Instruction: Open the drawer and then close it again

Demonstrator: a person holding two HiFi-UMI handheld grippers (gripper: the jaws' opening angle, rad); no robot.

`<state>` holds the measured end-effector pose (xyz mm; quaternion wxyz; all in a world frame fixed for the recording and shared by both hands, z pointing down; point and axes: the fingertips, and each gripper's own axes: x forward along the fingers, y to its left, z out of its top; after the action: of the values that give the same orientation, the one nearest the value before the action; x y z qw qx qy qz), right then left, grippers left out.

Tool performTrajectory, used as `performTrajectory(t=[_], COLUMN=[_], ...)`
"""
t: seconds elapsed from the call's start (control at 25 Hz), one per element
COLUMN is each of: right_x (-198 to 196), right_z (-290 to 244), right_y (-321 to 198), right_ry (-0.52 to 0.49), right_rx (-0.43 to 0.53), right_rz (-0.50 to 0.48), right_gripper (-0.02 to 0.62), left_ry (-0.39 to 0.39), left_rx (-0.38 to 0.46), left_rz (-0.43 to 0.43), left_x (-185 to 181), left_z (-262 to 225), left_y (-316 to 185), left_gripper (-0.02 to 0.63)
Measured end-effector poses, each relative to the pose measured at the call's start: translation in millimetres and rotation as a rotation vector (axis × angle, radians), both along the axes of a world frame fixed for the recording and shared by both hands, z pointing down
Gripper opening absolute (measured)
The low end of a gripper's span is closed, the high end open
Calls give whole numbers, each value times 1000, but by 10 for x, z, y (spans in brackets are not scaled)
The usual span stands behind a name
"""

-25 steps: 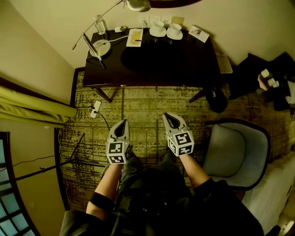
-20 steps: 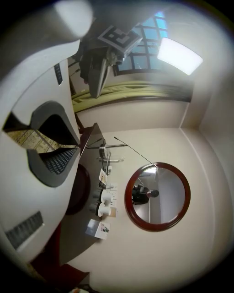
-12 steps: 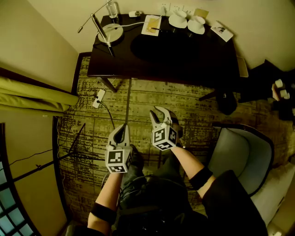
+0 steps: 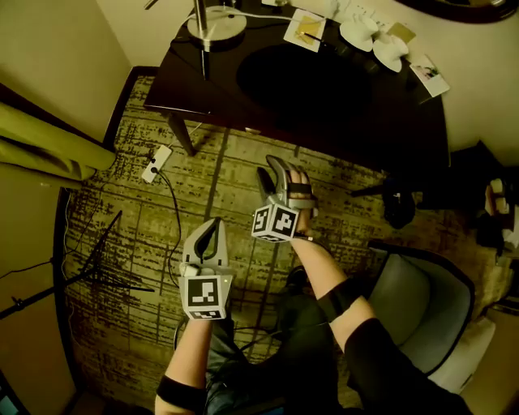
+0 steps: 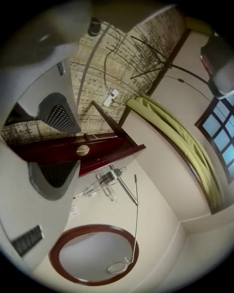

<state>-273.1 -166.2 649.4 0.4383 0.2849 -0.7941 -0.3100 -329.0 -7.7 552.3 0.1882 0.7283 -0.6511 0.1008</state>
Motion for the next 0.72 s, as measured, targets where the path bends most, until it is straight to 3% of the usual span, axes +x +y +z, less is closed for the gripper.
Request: performTrajectory(t=[0.12, 0.36, 0.56, 0.72], right_x=[-151, -315, -466, -577], right_z=[303, 664, 636, 657], right_y=[-166, -457, -678, -791], right_ry=[53, 59, 13, 33], right_rx=[78, 191, 261, 273], right_rz=[-66, -97, -74, -78], right_gripper=[204, 204, 206, 204], left_ry=[47, 26, 24, 37], left_rx=[29, 61, 65, 53], left_rz=[-32, -39, -79, -125], left_x=[9, -11, -213, -351], left_z=[392, 1029, 1223, 1202], left_y=[-111, -267, -468, -636], left_gripper=[2, 2, 2, 2])
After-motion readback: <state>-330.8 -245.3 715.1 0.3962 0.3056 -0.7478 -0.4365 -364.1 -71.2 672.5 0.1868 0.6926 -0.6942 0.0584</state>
